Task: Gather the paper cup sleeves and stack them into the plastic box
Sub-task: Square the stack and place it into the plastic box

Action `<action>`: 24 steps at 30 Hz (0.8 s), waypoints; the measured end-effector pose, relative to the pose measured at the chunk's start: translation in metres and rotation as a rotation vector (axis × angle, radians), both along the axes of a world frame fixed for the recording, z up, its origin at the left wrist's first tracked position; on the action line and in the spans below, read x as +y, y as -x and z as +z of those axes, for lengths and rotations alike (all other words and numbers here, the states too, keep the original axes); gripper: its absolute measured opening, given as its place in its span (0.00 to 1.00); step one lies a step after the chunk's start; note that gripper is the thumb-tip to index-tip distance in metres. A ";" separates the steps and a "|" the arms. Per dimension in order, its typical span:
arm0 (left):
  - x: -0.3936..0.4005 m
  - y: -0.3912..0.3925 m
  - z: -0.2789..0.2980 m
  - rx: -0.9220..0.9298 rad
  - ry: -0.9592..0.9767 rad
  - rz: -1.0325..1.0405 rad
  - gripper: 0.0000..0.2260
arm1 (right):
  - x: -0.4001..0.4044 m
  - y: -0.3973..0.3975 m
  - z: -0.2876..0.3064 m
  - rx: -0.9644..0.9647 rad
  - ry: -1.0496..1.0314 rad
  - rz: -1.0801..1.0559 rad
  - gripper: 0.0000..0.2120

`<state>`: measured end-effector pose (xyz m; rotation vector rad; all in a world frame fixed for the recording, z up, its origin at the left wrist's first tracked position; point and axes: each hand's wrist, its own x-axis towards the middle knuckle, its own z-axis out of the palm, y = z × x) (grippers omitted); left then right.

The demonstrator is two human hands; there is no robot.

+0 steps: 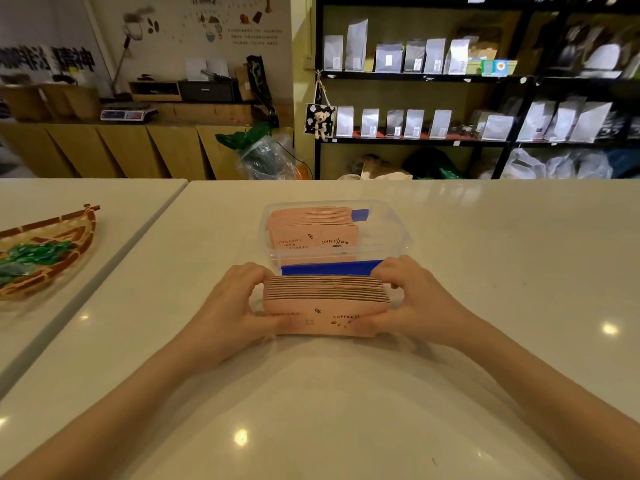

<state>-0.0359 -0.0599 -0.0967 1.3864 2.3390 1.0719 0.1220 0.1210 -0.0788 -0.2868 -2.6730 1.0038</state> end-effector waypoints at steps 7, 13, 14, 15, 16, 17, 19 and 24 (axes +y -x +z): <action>0.003 0.007 0.014 0.051 0.132 -0.063 0.17 | 0.010 -0.001 0.010 -0.126 -0.096 0.025 0.22; 0.003 0.005 0.031 0.208 0.214 -0.171 0.19 | 0.008 0.008 0.026 -0.177 -0.374 0.126 0.21; 0.004 0.005 0.033 0.235 0.234 -0.182 0.18 | 0.007 0.011 0.027 -0.193 -0.414 0.145 0.22; 0.006 0.004 0.034 0.266 0.259 -0.194 0.17 | 0.006 0.013 0.029 -0.211 -0.445 0.163 0.22; 0.007 0.004 0.037 0.299 0.286 -0.209 0.17 | 0.006 0.016 0.031 -0.228 -0.467 0.179 0.22; 0.009 0.004 0.040 0.327 0.311 -0.225 0.18 | 0.006 0.017 0.033 -0.243 -0.480 0.192 0.22; 0.011 0.004 0.048 0.354 0.347 -0.254 0.17 | 0.007 0.020 0.041 -0.261 -0.496 0.213 0.21; 0.022 0.019 0.087 0.438 0.309 -0.217 0.16 | 0.020 0.028 0.077 -0.165 -0.489 0.201 0.21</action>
